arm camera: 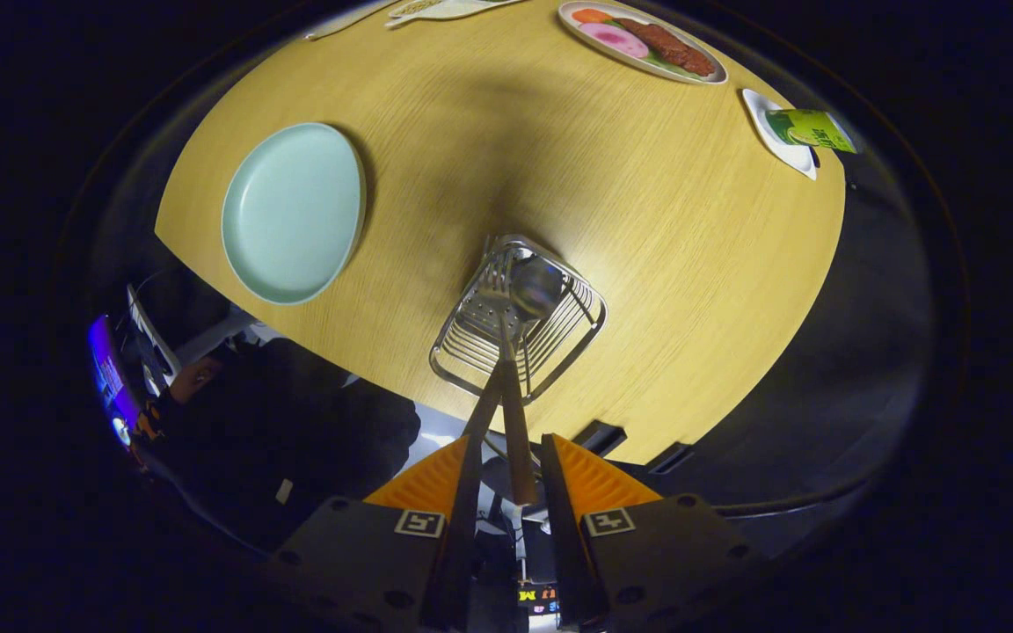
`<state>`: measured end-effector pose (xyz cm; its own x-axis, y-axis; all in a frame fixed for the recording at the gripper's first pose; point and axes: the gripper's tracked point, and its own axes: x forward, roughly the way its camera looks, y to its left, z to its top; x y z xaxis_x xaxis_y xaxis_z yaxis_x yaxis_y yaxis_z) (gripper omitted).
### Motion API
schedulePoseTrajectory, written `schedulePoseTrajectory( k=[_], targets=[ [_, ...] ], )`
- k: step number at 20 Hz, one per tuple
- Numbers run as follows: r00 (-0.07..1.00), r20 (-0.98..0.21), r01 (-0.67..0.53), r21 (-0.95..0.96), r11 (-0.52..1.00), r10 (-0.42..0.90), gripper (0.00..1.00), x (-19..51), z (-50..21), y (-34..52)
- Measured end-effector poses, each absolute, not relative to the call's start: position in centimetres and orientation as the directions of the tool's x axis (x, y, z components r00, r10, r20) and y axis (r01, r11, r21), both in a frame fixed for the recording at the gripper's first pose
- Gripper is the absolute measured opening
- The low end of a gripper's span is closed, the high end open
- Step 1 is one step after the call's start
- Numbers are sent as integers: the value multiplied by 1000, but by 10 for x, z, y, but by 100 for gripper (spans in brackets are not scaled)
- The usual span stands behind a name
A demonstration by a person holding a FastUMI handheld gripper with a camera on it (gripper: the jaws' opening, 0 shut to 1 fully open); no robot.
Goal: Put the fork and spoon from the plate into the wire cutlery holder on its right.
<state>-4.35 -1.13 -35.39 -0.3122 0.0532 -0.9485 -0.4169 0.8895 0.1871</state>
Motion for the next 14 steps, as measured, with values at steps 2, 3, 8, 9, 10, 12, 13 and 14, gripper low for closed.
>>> schedulePoseTrajectory(
  k=[2,3,8,9,10,12,13,14],
  targets=[
    [-247,-965,-409,185,894,87,45,-37,-350,-12],
    [-215,-970,-406,193,893,111,49,-37,-348,-11],
    [-39,-979,-356,200,913,200,88,-39,-336,-16],
    [1,-976,-342,203,917,216,88,-39,-332,-16],
    [45,-972,-331,204,922,231,89,-38,-328,-15],
    [143,-957,-326,196,925,253,92,-36,-317,-11],
    [197,-945,-323,188,927,260,93,-34,-310,-10],
    [253,-933,-311,171,935,255,95,-30,-300,-7]
  ],
)
